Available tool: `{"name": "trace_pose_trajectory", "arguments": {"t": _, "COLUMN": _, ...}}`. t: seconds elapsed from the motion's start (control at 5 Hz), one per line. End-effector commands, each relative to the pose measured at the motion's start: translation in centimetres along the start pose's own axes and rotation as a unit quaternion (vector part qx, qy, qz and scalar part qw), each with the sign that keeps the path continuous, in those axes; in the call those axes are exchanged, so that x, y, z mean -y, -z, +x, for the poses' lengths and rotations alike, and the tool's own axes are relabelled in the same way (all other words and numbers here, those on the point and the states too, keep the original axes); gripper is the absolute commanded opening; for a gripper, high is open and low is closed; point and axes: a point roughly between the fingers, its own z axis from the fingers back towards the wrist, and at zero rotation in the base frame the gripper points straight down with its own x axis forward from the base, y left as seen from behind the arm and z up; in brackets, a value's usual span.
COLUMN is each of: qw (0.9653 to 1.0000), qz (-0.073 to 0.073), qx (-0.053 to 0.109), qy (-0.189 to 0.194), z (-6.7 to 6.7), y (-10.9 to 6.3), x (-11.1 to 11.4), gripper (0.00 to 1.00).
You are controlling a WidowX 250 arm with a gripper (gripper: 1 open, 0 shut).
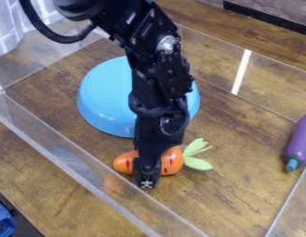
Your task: Put the carrot on the blue tray
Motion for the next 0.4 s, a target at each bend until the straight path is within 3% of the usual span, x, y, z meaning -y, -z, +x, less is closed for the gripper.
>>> {"name": "trace_pose_trajectory", "arguments": {"t": 0.0, "qw": 0.9994, "qz": 0.020, "qx": 0.023, "qy": -0.015, "z": 0.14, "y": -1.61, "x": -1.15, "gripper": 0.00}}
{"name": "trace_pose_trajectory", "arguments": {"t": 0.2, "qw": 0.9993, "qz": 0.020, "qx": 0.024, "qy": -0.018, "z": 0.19, "y": -1.72, "x": -1.25, "gripper": 0.00}}
